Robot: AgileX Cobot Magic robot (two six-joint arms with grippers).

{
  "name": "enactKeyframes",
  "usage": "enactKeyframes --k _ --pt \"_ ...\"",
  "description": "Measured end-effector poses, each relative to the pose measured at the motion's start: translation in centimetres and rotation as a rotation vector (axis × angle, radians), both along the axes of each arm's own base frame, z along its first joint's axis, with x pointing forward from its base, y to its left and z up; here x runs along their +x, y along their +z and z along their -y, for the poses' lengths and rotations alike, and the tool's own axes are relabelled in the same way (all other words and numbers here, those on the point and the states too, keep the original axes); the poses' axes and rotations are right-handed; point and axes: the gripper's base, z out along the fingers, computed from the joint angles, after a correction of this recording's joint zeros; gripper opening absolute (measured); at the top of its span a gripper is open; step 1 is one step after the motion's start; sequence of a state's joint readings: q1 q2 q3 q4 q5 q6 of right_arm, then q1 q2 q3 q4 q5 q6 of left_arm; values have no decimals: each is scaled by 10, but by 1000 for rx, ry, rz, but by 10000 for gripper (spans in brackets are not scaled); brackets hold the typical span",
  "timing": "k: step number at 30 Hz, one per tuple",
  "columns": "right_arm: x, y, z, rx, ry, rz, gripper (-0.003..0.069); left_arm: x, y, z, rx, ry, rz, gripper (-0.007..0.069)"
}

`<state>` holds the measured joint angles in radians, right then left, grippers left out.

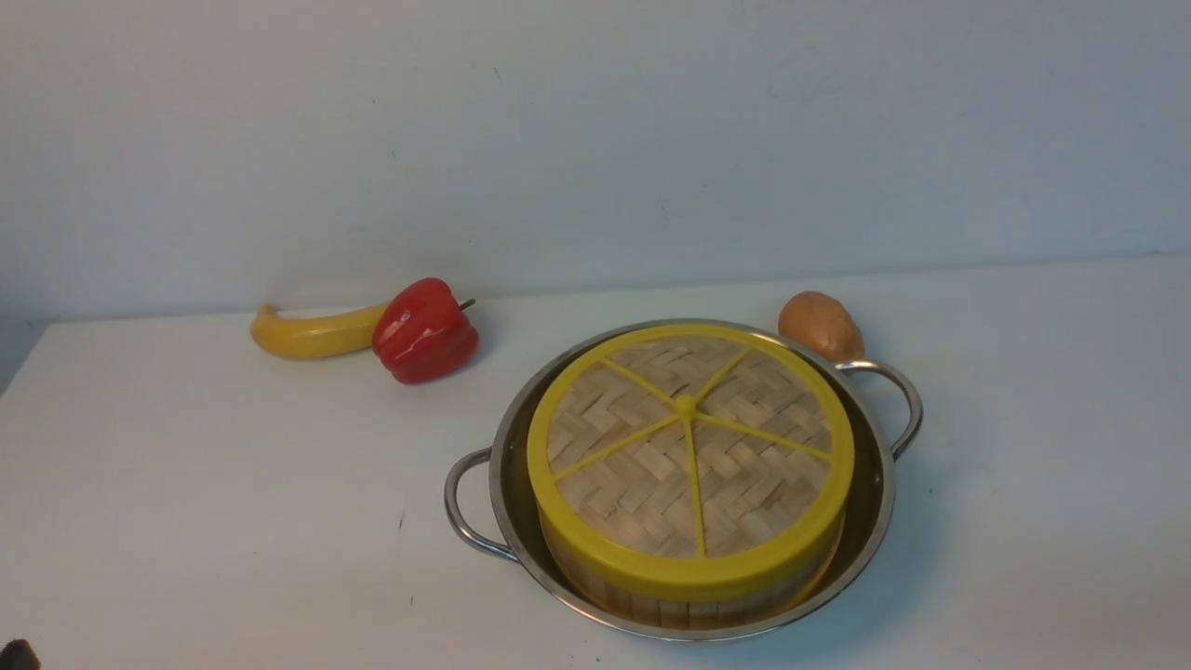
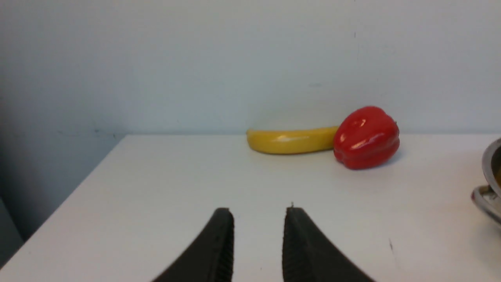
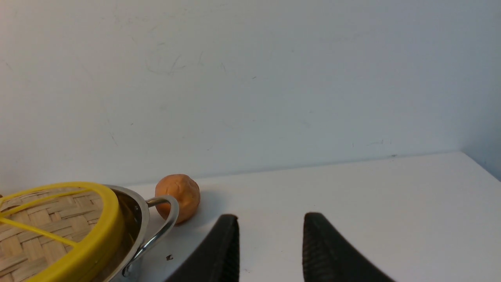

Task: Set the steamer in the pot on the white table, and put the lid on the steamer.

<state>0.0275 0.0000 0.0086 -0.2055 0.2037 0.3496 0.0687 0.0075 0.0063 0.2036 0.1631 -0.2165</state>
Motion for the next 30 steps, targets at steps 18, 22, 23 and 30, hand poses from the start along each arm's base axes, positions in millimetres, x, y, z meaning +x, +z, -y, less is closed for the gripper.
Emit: enactKeyframes --k 18,22,23,30 --pt "0 0 0 0 0 0 244 0 0 3 -82 -24 5 210" --pt "0 0 0 0 0 0 244 0 0 3 -82 -24 5 210" --pt "0 0 0 0 0 0 244 0 0 3 -82 -24 5 213" --pt "0 0 0 1 0 0 244 0 0 3 -82 -24 7 228"
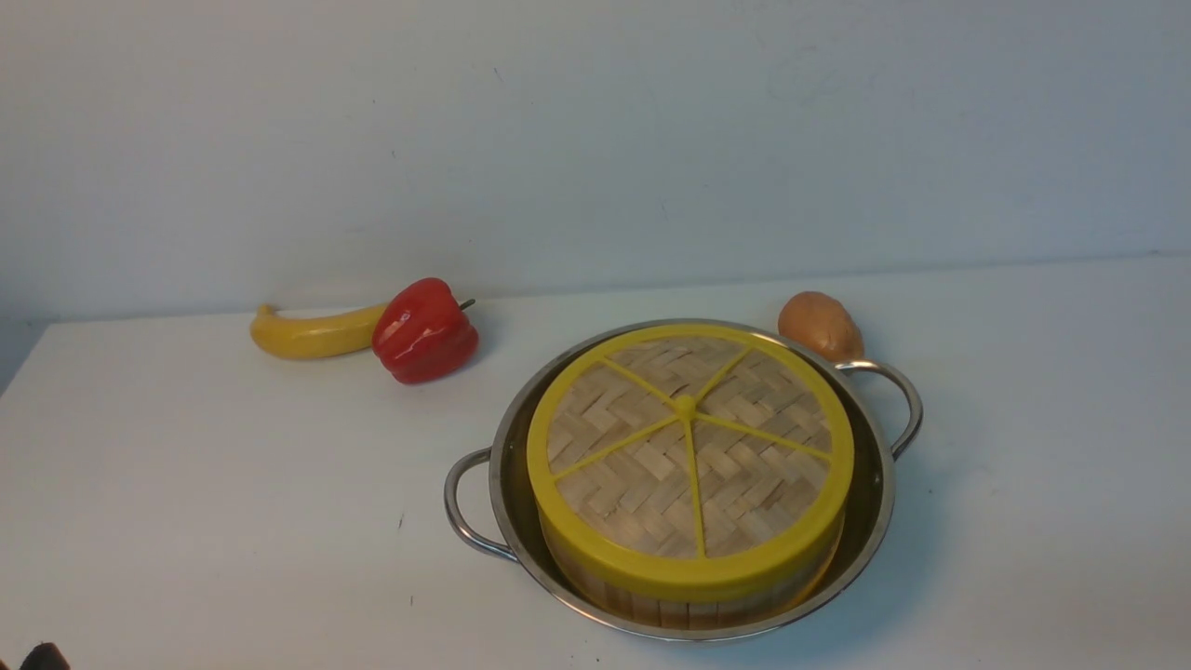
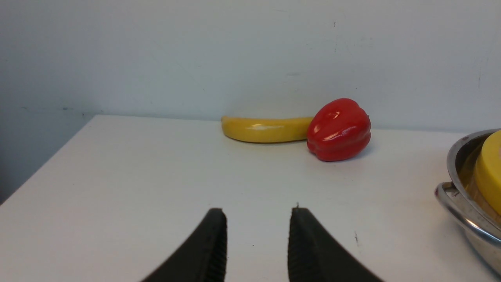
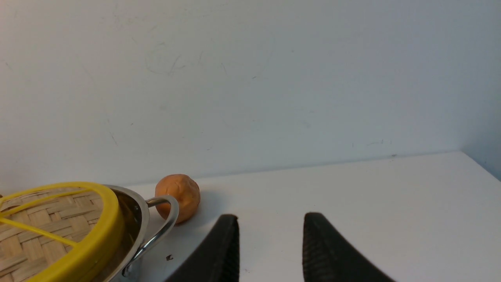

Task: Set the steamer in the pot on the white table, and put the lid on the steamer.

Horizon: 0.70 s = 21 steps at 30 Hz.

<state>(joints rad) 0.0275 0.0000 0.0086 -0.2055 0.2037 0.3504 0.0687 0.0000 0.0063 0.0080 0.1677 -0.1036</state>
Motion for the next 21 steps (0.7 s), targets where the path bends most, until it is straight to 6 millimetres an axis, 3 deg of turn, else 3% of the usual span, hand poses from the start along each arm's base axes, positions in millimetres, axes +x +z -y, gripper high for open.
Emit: enactKeyframes --k 21 --pt "0 0 0 0 0 0 244 0 0 0 1 0 -1 239"
